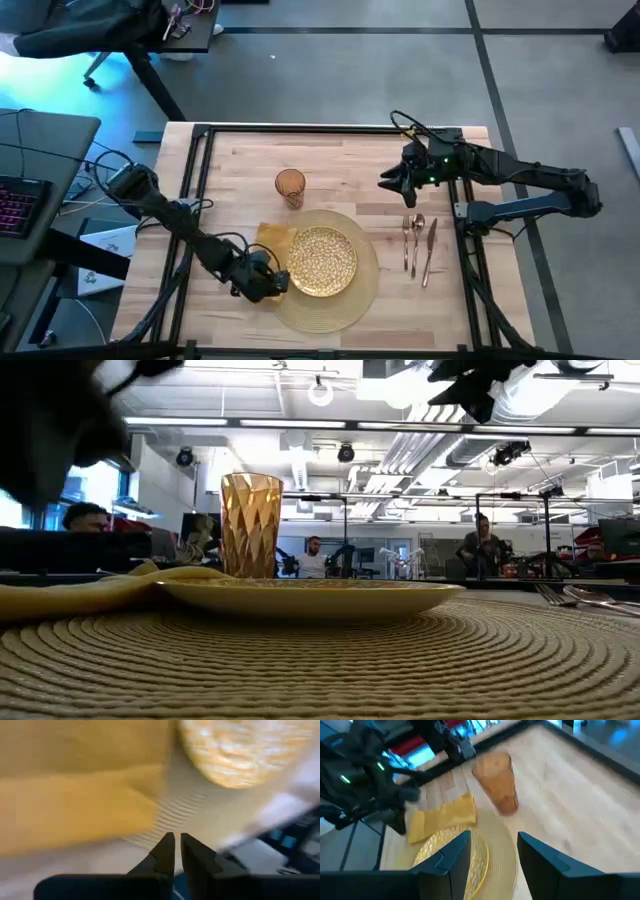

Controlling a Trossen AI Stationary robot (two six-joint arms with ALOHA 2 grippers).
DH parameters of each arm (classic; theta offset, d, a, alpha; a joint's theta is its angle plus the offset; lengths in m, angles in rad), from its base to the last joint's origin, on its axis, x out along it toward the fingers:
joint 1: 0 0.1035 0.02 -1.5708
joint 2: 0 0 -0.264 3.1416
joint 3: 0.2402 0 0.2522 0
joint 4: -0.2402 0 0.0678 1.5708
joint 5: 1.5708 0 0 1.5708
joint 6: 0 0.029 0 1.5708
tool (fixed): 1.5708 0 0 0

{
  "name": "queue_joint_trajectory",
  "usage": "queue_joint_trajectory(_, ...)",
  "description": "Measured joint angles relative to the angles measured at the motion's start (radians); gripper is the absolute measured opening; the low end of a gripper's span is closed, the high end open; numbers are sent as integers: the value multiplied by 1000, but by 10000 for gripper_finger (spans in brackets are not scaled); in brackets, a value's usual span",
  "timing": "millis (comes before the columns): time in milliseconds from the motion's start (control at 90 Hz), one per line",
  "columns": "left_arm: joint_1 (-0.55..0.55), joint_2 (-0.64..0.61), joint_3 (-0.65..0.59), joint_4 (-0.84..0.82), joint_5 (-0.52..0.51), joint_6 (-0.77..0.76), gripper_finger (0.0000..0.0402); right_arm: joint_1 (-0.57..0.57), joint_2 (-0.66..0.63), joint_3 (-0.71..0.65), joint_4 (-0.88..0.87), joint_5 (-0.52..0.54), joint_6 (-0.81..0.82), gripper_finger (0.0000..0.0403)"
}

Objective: Set table place
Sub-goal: Put the brown fork on top of the yellow table napkin

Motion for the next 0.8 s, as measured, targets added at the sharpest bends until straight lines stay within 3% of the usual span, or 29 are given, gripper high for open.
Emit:
queue_joint_trajectory(167,31,-73,112,-192,-25,145,1,1,46,-47,-330,-62,150,144)
queue_joint_trajectory(356,111,-169,144,-254,-39,438,0,12,75,-265,-284,-236,395,144)
queue_joint_trajectory(500,176,-235,145,-302,-73,585,4,72,76,-361,-234,-176,561,144)
queue_joint_trajectory(656,251,-309,144,-401,-71,698,23,164,91,-386,-237,-54,732,144)
queue_joint_trajectory(800,307,-385,144,-453,-60,774,47,221,161,-388,-173,-6,835,144)
